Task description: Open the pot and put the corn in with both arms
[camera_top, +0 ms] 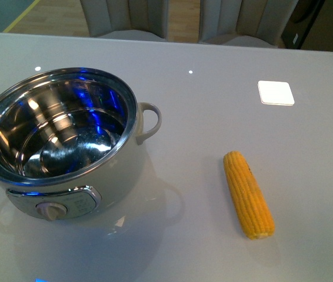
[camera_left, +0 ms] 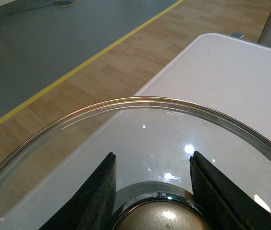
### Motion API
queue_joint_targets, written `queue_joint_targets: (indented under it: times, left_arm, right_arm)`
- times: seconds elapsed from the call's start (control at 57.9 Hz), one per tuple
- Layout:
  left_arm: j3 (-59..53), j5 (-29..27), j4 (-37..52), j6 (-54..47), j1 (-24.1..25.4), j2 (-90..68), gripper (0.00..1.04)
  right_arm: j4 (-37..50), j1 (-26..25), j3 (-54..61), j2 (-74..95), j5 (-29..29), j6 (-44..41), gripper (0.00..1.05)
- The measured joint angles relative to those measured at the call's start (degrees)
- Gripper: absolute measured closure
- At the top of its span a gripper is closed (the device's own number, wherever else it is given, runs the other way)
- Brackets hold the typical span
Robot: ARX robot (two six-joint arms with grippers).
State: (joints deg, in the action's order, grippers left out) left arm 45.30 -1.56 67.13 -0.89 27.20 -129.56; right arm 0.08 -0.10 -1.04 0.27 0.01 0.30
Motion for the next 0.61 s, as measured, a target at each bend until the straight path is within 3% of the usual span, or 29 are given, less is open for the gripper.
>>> queue_joint_targets:
  times: [0.605]
  left_arm:
    - [6.88,1.88,6.34,0.94,-1.66,-16.20,0.64]
  right_arm:
    - [0.00,0.00,0.00,0.00,0.00,0.00,0.09]
